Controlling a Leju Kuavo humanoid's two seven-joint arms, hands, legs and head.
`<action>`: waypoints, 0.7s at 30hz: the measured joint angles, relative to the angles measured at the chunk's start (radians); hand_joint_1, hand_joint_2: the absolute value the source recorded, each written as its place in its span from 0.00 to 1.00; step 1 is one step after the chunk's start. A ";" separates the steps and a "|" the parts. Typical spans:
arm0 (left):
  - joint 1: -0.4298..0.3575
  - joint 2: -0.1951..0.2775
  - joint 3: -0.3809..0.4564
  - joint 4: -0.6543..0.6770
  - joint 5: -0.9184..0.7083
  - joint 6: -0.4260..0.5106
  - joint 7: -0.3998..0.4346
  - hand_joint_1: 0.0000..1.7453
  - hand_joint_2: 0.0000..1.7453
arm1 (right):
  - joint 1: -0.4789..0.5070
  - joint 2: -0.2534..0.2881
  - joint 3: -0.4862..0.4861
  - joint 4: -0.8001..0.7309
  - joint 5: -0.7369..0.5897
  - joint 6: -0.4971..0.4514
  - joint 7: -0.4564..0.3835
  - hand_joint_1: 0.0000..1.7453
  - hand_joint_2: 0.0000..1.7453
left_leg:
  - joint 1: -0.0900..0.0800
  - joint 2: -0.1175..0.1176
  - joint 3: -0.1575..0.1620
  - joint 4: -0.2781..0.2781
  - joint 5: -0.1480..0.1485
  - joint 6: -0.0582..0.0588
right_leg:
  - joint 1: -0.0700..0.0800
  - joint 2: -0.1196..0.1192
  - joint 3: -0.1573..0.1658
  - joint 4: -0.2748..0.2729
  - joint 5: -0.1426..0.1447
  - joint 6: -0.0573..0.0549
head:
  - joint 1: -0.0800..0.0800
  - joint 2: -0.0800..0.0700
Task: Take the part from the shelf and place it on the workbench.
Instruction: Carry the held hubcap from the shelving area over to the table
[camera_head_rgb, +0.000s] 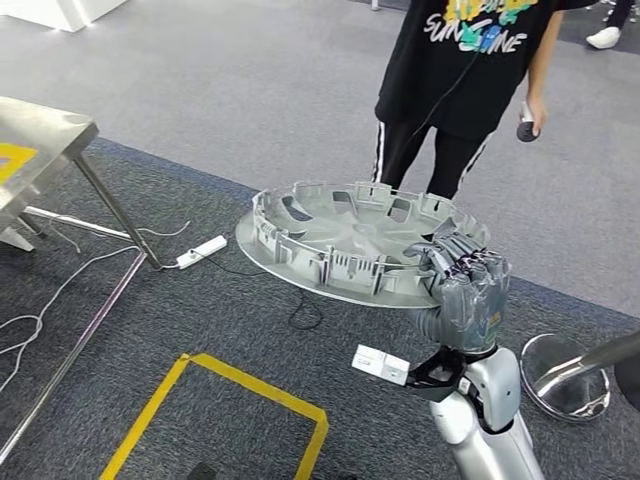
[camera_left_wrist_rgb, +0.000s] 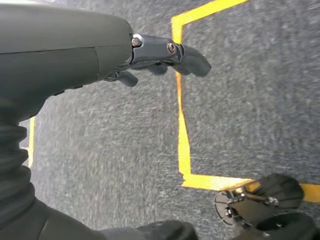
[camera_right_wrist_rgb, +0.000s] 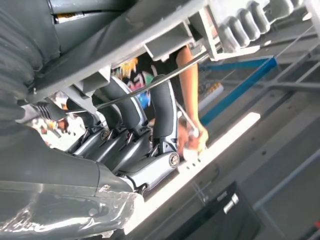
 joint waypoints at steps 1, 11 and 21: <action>0.001 -0.001 0.000 0.000 0.000 0.000 0.000 0.00 1.00 | 0.000 -0.002 0.000 0.002 0.000 0.000 0.002 1.00 1.00 | 0.001 -0.015 0.001 0.001 0.000 -0.001 | -0.001 0.004 0.016 -0.041 0.032 0.000 | 0.000 0.000; 0.009 0.001 0.000 0.000 0.005 -0.002 0.004 0.00 1.00 | -0.021 -0.020 0.019 0.006 0.000 0.000 0.037 1.00 1.00 | 0.006 -0.016 -0.059 0.093 -0.046 -0.044 | -0.011 0.031 0.136 -0.292 0.130 -0.032 | -0.009 0.000; -0.001 0.006 0.000 0.000 0.007 -0.003 0.004 0.00 1.00 | -0.031 -0.035 0.033 0.013 0.002 0.000 0.053 1.00 1.00 | -0.010 0.096 -0.016 0.009 0.006 -0.030 | 0.005 -0.062 0.144 -0.292 0.118 -0.026 | -0.014 0.000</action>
